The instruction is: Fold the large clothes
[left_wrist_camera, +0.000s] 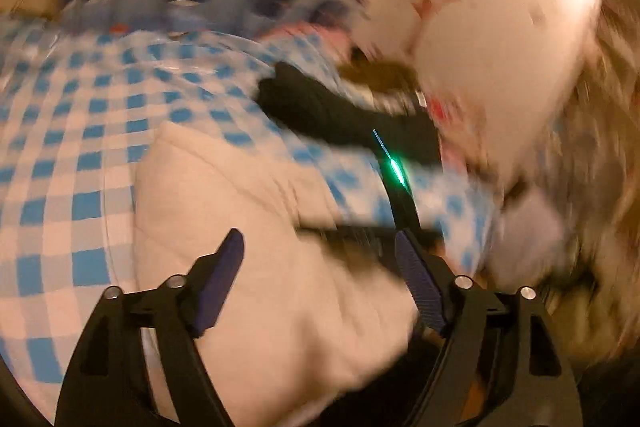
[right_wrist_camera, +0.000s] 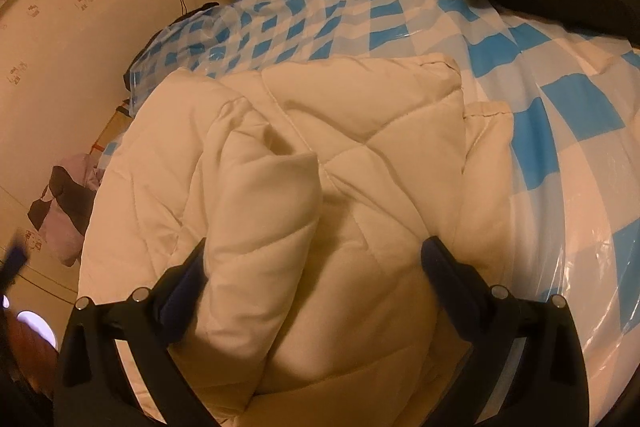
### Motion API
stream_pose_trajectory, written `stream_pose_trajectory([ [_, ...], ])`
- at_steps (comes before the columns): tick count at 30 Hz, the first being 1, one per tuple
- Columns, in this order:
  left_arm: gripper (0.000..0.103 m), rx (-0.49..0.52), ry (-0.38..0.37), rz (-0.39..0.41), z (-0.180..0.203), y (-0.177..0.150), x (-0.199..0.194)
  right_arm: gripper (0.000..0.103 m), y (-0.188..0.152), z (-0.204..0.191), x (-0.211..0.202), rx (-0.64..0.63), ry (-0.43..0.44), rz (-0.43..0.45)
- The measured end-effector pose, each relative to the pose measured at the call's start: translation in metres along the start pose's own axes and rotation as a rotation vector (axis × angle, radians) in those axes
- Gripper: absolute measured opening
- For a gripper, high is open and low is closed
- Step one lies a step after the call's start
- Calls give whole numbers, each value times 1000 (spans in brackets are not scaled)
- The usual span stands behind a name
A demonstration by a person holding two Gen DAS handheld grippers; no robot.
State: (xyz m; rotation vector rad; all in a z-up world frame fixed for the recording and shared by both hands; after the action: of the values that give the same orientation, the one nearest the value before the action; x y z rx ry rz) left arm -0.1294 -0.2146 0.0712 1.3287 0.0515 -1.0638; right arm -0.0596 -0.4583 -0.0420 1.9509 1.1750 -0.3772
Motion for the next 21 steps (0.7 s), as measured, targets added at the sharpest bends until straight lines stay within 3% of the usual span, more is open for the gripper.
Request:
stream_pose_trajectory([
  [2, 74, -34, -4, -22, -11, 9, 27, 96, -6, 2, -6, -2, 0, 3],
  [4, 74, -78, -31, -154, -18, 4, 78, 96, -19, 2, -18, -6, -5, 3],
  [5, 74, -57, 20, -217, -19, -11, 107, 96, -26, 3, -24, -15, -27, 1],
  [7, 77, 52, 101, -260, -18, -29, 137, 96, -30, 9, -20, -35, -51, 0],
  [10, 78, 71, 89, -275, -14, -22, 130, 96, -30, 15, -15, -32, -39, 1],
  [13, 78, -37, 28, -235, -33, -5, 95, 96, -26, 16, -23, 14, -17, -15],
  [16, 89, -163, 92, -162, -81, 6, 55, 96, -30, 10, -38, 34, -25, -21],
  [19, 89, -300, 109, -253, -132, -8, 61, 96, -33, 9, -39, 56, -42, -29],
  [21, 89, -390, 40, -326, -150, -24, 74, 96, -32, 9, -40, 68, -52, -36],
])
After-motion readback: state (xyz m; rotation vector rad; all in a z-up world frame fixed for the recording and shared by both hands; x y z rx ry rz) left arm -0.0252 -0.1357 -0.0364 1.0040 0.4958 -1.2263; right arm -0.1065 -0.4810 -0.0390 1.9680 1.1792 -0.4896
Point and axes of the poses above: each gripper's, at about its wrist camera, not at the fingertips, and x roughly the way its jaws point, z to its right, y to its top, the point moved 2 cm from there along x, roughly the way its jaws point, and after that the axes turned 12 degrees about y, right-handed, at the moved point
